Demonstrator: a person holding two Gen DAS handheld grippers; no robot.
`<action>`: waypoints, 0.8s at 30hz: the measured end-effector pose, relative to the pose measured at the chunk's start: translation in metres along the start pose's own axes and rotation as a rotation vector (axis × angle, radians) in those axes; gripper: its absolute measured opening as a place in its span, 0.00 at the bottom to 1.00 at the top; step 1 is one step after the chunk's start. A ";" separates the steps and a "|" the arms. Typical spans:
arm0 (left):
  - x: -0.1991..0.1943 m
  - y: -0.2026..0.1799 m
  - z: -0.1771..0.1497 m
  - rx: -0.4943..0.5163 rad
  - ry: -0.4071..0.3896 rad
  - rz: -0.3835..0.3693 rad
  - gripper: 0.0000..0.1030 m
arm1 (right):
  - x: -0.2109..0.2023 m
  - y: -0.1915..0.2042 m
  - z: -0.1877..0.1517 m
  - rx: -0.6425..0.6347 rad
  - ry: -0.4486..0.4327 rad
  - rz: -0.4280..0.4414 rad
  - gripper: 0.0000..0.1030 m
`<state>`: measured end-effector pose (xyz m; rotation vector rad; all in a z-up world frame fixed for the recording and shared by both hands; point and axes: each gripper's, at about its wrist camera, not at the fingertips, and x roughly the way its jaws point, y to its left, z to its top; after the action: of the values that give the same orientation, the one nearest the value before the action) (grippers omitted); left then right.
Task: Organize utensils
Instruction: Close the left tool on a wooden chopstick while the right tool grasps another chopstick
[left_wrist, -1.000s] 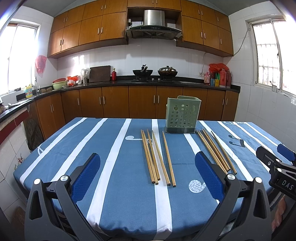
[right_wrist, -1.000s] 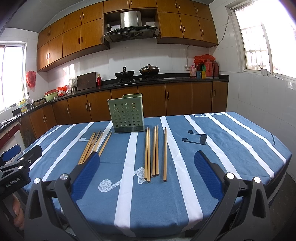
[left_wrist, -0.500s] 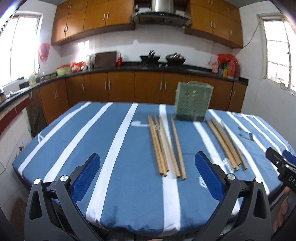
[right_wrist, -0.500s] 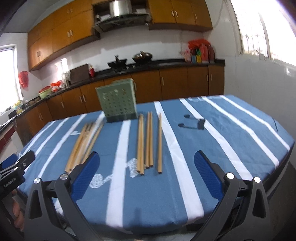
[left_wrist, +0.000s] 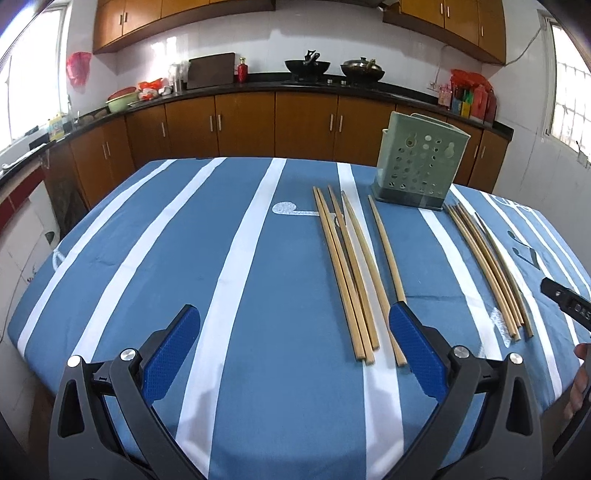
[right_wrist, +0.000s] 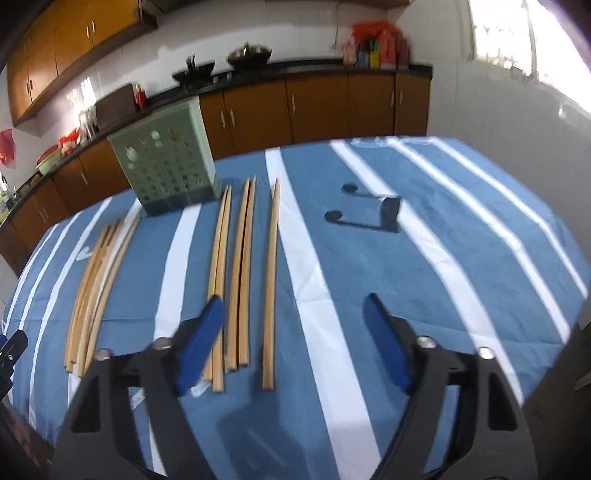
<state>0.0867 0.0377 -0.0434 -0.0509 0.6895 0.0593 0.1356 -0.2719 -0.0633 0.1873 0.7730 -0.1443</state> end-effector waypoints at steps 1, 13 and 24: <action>0.003 0.000 0.002 0.002 0.008 -0.007 0.98 | 0.007 0.000 0.002 0.002 0.021 0.007 0.61; 0.051 -0.018 0.015 0.044 0.161 -0.104 0.53 | 0.048 0.013 0.005 -0.084 0.096 -0.047 0.13; 0.078 -0.020 0.027 0.042 0.224 -0.087 0.35 | 0.053 0.008 0.013 -0.070 0.103 -0.042 0.11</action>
<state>0.1649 0.0228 -0.0715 -0.0474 0.9110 -0.0454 0.1838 -0.2707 -0.0904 0.1129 0.8838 -0.1475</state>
